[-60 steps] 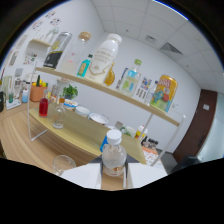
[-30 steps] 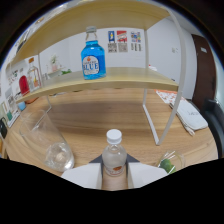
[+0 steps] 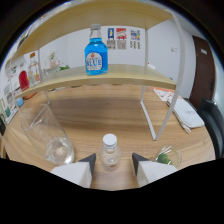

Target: Make me a cup of Mojito.

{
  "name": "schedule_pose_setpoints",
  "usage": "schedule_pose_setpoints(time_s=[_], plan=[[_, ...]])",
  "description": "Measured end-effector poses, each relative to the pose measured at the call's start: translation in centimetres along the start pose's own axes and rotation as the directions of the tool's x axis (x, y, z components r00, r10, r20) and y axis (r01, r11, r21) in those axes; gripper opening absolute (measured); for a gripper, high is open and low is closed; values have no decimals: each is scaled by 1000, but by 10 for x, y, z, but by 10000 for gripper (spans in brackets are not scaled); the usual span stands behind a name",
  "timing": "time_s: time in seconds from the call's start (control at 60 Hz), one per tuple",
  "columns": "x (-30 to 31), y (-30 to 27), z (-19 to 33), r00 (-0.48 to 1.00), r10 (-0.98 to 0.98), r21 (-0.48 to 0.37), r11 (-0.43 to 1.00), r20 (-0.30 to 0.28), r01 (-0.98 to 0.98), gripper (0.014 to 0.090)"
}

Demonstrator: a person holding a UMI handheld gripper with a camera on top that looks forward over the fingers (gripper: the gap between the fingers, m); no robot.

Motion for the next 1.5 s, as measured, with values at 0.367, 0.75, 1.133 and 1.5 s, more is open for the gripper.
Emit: schedule_pose_setpoints(time_s=[0.367, 0.75, 1.133, 1.5], plan=[[-34, -84, -115, 999, 21, 175, 984, -49, -12, 853], [-131, -77, -167, 999, 20, 199, 980, -38, -12, 853], [-250, -177, -230, 999, 22, 357, 933, 34, -32, 858], [-314, -298, -218, 997, -20, 482, 876, 77, -20, 866]])
